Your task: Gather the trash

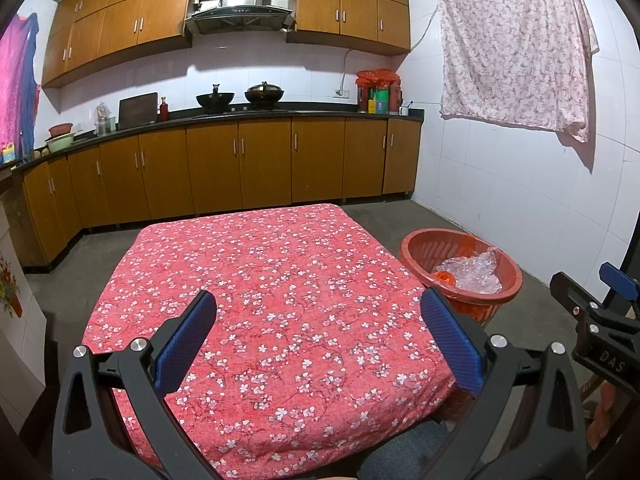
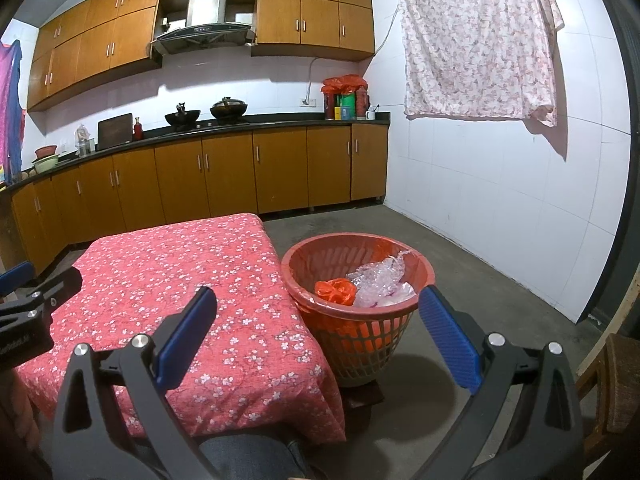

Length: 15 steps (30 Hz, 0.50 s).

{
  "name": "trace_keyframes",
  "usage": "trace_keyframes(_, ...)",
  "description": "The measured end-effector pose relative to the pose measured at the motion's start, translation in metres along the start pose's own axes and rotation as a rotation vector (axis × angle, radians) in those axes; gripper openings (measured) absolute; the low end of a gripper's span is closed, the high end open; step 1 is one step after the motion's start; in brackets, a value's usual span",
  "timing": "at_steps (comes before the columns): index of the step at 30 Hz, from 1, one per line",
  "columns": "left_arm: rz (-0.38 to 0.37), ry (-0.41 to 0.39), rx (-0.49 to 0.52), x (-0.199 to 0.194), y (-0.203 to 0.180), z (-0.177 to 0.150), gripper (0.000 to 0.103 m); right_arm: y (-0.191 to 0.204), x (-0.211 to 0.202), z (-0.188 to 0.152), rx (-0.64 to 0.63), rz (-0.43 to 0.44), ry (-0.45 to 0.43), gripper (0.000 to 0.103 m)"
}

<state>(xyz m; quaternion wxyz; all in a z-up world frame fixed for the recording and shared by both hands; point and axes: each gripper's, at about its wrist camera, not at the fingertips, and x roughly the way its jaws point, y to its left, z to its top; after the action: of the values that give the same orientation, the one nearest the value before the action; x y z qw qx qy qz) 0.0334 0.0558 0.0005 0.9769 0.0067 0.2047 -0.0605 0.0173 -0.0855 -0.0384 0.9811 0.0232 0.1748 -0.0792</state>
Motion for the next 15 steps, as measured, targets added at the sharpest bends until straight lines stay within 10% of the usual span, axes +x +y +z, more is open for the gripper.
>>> trace_keyframes(15,0.001,0.001,-0.001,-0.0002,-0.0012,-0.0005,0.101,-0.0006,0.0002,0.0004,0.0,0.0,0.001,0.099)
